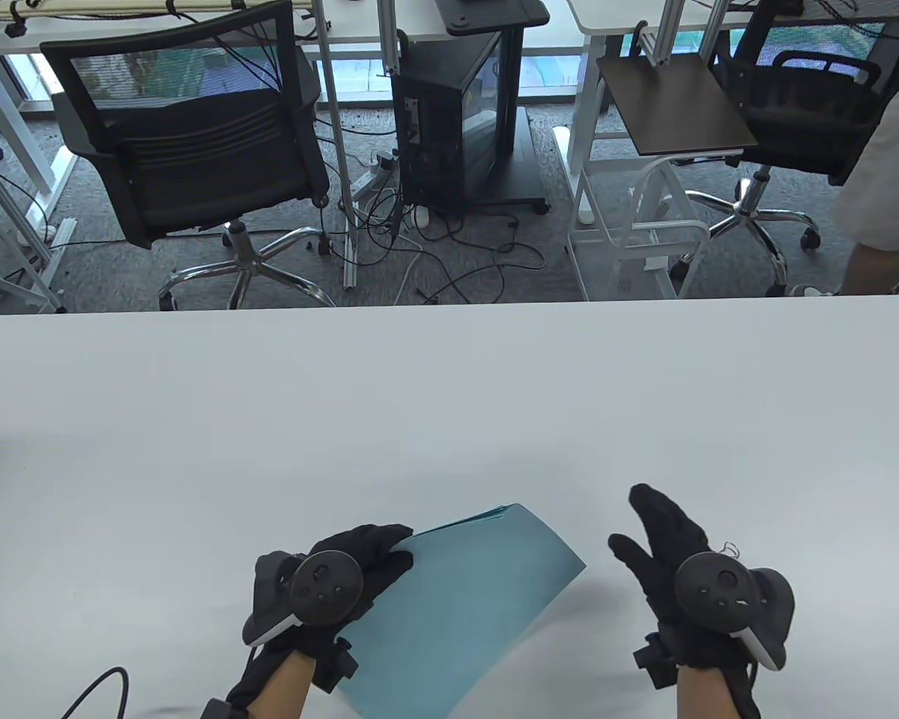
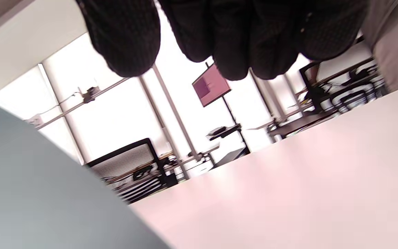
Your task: Clip paper with binder clip (Right hand to clip)
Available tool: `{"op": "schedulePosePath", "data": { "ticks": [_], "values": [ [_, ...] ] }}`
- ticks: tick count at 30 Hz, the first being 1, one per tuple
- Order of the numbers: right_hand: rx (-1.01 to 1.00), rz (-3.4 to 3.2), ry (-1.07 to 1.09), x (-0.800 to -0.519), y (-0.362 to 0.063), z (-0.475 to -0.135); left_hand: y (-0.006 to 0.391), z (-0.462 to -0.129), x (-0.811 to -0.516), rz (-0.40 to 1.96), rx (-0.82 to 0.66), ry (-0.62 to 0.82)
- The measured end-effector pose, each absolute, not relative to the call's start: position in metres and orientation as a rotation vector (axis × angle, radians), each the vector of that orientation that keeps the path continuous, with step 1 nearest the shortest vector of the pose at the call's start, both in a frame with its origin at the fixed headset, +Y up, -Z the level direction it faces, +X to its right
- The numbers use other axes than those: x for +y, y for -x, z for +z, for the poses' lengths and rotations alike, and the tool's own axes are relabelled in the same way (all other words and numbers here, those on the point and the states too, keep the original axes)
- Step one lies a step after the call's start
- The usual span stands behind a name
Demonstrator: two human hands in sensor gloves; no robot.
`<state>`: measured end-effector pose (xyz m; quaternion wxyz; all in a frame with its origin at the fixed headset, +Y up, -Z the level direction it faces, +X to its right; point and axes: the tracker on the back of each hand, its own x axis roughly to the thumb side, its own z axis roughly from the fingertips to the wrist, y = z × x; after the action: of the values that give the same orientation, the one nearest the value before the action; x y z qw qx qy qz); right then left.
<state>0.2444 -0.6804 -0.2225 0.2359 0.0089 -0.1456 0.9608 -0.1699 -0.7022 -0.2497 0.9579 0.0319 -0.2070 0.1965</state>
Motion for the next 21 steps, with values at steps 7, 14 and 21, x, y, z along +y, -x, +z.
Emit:
{"op": "schedulePosePath", "data": {
  "ticks": [7, 14, 21],
  "values": [
    [-0.366, 2.608, 0.455, -0.704, -0.296, -0.221, 0.177, -0.254, -0.711, 0.374, -0.375, -0.049],
    [-0.151, 2.685, 0.692, -0.742, -0.307, -0.235, 0.178, -0.258, -0.718, 0.382, -0.364, -0.024],
    [-0.149, 2.713, 0.823, -0.758, -0.31, -0.243, 0.175, -0.259, -0.721, 0.389, -0.361, -0.007]
  ]
}}
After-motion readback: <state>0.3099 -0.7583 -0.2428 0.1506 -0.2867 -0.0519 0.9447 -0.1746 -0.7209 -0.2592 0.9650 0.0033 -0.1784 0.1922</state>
